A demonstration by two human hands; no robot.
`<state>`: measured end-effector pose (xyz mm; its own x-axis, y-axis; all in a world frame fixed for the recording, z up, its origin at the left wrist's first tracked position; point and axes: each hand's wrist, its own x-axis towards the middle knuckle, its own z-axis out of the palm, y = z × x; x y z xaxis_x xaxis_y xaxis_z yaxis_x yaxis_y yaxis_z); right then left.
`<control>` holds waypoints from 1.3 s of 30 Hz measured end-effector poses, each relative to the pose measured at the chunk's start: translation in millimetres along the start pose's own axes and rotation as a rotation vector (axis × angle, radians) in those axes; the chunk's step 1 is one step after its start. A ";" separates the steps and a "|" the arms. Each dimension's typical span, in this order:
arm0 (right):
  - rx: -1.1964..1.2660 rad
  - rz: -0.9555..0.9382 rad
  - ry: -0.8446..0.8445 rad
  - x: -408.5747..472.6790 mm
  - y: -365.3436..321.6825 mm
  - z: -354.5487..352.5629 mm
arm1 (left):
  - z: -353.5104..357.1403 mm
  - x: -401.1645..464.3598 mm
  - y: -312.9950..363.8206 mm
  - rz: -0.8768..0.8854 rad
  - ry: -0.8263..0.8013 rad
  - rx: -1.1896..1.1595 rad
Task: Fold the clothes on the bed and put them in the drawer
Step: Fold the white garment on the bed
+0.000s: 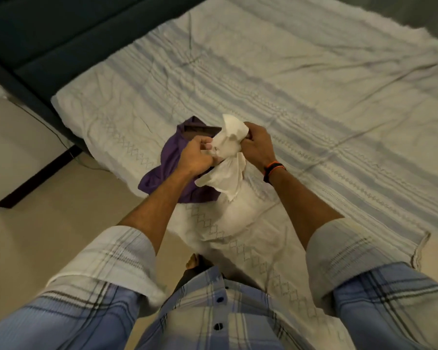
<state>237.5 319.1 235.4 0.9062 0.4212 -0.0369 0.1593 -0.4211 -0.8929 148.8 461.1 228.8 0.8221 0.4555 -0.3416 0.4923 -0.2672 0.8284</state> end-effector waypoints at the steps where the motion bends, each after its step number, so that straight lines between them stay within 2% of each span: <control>1: 0.021 -0.012 0.008 4.4 -5.5 -5.2 | -1.1 -1.8 5.5 0.019 0.003 0.018; 8: 0.176 -0.168 0.074 19.6 -50.5 -35.4 | -13.6 -19.3 66.4 0.204 0.089 0.085; 14: 0.230 -0.217 0.128 15.1 -92.5 -58.7 | -30.0 -28.9 107.6 0.313 0.233 0.078; 17: 0.262 -0.216 0.190 6.1 -112.6 -71.0 | -39.2 -34.3 128.7 0.396 0.247 0.062; 32: 0.429 -0.226 0.349 -76.1 -182.6 -115.0 | -58.7 -102.3 177.6 0.639 0.071 -0.011; 39: 0.395 -0.217 0.460 -117.6 -186.5 -157.1 | -35.0 -128.5 192.6 0.667 -0.159 -0.130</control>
<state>162.7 221.9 476.8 0.9589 0.0390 0.2811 0.2814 -0.0010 -0.9596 128.0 380.9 447.8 0.9739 0.0968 0.2055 -0.1620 -0.3381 0.9271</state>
